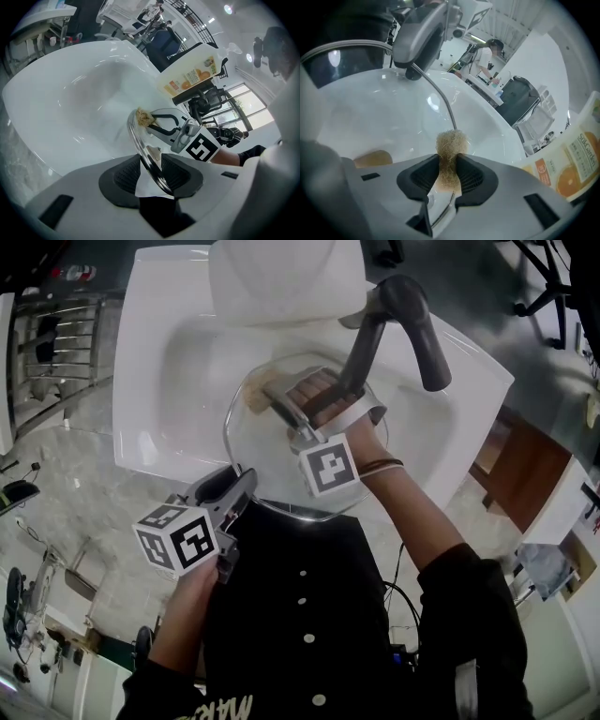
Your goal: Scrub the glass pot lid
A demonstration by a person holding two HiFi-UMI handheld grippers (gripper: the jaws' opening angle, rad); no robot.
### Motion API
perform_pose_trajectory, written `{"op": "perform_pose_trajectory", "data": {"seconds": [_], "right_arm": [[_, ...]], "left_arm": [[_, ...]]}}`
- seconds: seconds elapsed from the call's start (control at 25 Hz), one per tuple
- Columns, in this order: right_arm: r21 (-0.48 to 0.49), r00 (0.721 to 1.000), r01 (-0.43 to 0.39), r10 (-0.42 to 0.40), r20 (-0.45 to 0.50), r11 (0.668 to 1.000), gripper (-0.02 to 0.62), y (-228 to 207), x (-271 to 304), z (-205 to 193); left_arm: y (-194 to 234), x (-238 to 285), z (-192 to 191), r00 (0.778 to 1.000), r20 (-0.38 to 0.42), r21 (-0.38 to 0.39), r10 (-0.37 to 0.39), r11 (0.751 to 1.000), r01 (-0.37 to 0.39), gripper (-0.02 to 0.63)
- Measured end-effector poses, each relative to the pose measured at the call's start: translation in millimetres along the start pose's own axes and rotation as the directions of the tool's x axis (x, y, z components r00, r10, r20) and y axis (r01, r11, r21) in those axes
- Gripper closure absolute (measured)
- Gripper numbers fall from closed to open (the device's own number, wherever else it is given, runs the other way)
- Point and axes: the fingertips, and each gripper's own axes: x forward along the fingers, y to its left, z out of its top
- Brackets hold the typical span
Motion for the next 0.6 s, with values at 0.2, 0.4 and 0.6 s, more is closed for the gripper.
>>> {"op": "perform_pose_trajectory", "data": {"seconds": [0.2,0.4,0.6], "right_arm": [[0.01,1.0,-0.012,0.012,0.009,1.0,0.468,0.3,2.9,1.3],[-0.006,0.999,-0.047,0.047,0.008,0.999,0.468,4.1,4.1,1.0],[-0.027,0.996,-0.094,0.094,0.004,0.995,0.468,12.5,-4.5,-6.6]], "left_arm": [[2.3,-0.7,1.0,1.0,-0.01,0.014,0.004,1.0,-0.004,0.446],[4.9,0.4,-0.9,1.0,-0.014,0.014,0.007,1.0,-0.007,0.445],[4.2,0.2,0.3,1.0,-0.015,0.016,0.006,1.0,-0.006,0.445]]}}
